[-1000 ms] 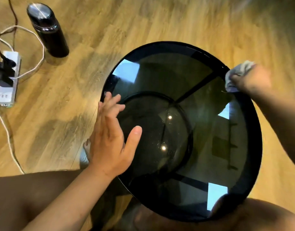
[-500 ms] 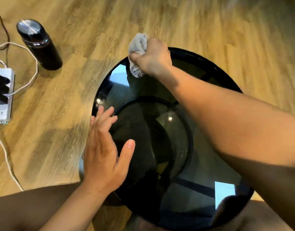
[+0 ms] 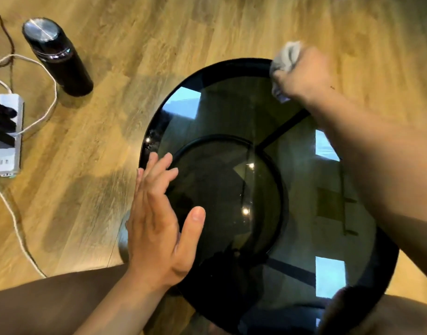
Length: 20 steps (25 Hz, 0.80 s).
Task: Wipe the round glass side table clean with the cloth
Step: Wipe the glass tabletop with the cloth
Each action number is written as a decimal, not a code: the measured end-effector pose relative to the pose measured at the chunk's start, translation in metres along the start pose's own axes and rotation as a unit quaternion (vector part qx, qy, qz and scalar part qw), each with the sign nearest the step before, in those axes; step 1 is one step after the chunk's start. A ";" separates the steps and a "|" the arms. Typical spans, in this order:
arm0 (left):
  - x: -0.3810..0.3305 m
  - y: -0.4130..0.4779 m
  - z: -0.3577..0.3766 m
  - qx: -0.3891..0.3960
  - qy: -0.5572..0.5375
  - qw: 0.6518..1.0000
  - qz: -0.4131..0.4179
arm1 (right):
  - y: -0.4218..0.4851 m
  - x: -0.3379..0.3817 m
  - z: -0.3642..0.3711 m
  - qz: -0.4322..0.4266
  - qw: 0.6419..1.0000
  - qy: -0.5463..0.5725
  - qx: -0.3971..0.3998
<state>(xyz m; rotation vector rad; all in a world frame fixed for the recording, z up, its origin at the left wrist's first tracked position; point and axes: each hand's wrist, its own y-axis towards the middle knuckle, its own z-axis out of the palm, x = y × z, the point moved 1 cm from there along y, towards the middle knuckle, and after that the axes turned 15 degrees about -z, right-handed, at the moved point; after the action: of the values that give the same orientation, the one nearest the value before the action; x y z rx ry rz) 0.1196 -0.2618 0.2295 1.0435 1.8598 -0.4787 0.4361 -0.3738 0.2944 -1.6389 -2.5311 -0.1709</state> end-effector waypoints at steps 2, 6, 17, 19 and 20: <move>0.000 -0.001 0.001 -0.002 -0.011 1.000 -0.006 | -0.004 0.082 0.020 -0.081 0.995 0.060 0.001; -0.002 -0.001 0.002 -0.033 -0.042 0.998 -0.013 | -0.077 0.145 0.026 -0.200 0.949 0.213 0.121; 0.002 -0.002 -0.001 -0.040 -0.092 0.991 -0.083 | -0.049 0.084 -0.034 -0.243 0.969 0.022 0.035; 0.001 0.000 -0.002 -0.025 -0.121 0.987 -0.099 | -0.029 0.114 -0.020 -0.267 0.959 -0.041 0.084; 0.001 -0.001 -0.004 -0.017 -0.149 0.983 -0.107 | -0.022 0.126 -0.015 -0.268 0.957 -0.054 0.099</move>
<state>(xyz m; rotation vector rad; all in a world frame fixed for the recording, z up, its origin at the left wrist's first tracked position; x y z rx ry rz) 0.1168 -0.2593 0.2307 0.7072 1.7100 -0.6873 0.3651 -0.2718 0.3290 -0.8860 -2.9039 0.1268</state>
